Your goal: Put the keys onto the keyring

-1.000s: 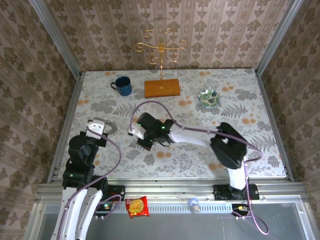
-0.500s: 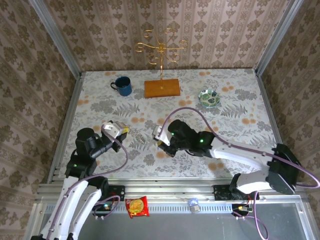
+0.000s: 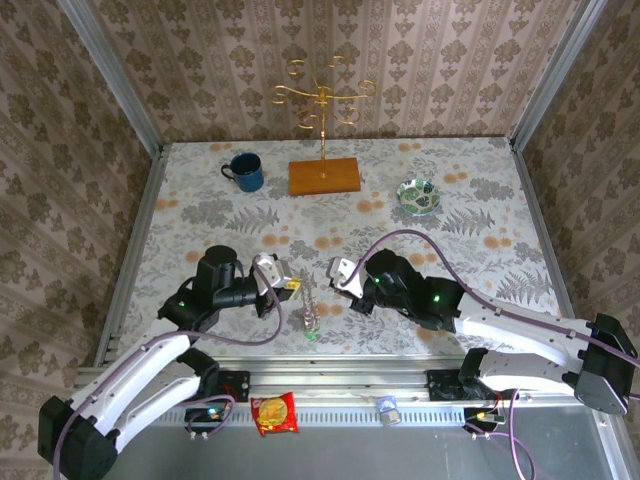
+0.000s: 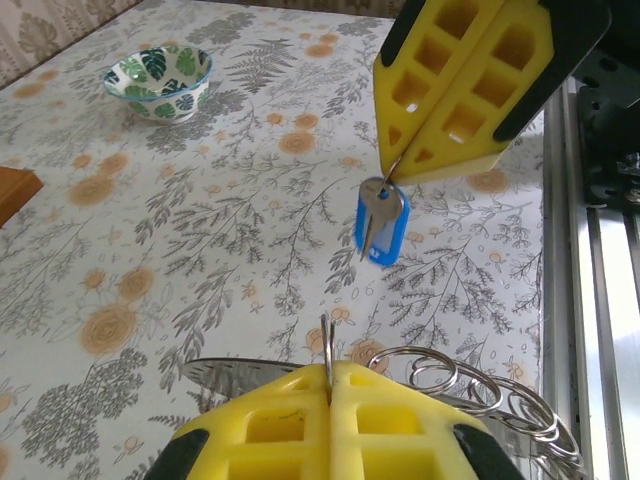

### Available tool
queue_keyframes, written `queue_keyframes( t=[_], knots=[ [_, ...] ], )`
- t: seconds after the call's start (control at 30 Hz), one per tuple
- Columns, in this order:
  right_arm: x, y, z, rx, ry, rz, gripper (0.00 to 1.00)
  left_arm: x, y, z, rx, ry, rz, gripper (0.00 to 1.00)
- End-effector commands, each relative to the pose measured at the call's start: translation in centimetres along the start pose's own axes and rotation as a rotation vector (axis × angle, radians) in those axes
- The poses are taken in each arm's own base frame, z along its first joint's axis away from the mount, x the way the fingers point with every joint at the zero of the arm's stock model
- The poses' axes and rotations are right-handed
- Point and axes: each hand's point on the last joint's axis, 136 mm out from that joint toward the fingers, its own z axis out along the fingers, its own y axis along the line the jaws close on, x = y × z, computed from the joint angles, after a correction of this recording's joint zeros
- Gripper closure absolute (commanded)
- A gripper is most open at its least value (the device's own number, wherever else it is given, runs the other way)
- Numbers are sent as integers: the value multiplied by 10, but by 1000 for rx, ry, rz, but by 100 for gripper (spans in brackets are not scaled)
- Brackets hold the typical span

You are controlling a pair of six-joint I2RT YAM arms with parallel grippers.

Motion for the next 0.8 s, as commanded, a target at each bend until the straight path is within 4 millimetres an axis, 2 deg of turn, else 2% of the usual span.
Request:
queue_keyframes(
  t=[0.0,0.3,0.77],
  knots=[
    [0,3,-1,7,-17,-63,100,-30,-1,3,21,-89,36,100],
    [8,14,9,-38,-13,-24,100,-12,0,23,-11,-52,57,100],
    [-3,1,20,23,-17,-36,100,-1,-7,39,28,-6,61,100]
  ],
)
